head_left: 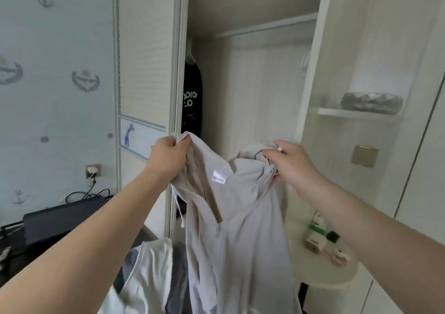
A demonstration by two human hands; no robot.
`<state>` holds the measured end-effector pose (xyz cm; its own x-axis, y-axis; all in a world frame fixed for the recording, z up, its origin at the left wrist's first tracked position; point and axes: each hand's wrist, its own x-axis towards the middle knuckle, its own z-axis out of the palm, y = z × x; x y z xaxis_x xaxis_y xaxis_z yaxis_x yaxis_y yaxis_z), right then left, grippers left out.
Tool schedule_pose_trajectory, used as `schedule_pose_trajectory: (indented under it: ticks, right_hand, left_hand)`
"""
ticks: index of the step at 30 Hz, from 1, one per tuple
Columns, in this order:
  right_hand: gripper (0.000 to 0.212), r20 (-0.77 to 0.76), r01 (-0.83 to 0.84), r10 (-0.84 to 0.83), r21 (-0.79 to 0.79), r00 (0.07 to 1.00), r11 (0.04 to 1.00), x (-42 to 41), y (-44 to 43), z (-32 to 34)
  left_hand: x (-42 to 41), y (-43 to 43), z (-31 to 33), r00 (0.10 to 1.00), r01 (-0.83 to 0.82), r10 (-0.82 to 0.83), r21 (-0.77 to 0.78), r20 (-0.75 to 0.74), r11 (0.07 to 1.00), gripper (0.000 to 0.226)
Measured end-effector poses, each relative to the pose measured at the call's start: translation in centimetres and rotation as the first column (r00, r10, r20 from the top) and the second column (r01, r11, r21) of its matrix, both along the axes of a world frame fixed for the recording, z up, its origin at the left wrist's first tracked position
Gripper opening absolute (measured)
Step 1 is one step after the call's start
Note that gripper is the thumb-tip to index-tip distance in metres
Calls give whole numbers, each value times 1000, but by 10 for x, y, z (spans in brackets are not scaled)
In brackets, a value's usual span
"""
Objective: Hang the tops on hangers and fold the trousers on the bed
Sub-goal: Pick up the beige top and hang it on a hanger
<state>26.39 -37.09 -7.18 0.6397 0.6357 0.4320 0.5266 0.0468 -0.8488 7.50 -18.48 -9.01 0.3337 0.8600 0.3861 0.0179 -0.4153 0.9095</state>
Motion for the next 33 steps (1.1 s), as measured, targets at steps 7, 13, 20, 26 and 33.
schedule_pose_trajectory:
  ticks: [7, 13, 20, 26, 33]
  right_hand:
    - [36, 637, 331, -258, 5, 726, 944, 63, 50, 88]
    - [28, 825, 593, -381, 71, 417, 802, 97, 118, 155]
    - [18, 693, 851, -539, -216, 479, 479, 150, 198, 227]
    - [29, 604, 866, -624, -285, 496, 411, 199, 220, 262]
    - [38, 877, 928, -305, 365, -371, -78, 243, 197, 297]
  left_hand:
    - [117, 85, 92, 982, 163, -178, 201, 59, 966, 50]
    - [217, 167, 158, 947, 295, -319, 290, 40, 910, 40]
    - [297, 240, 220, 893, 410, -448, 322, 52, 854, 36]
    - [356, 264, 255, 878, 425, -477, 390, 40, 817, 40]
    - [395, 263, 281, 879, 442, -473, 459, -51, 771, 34]
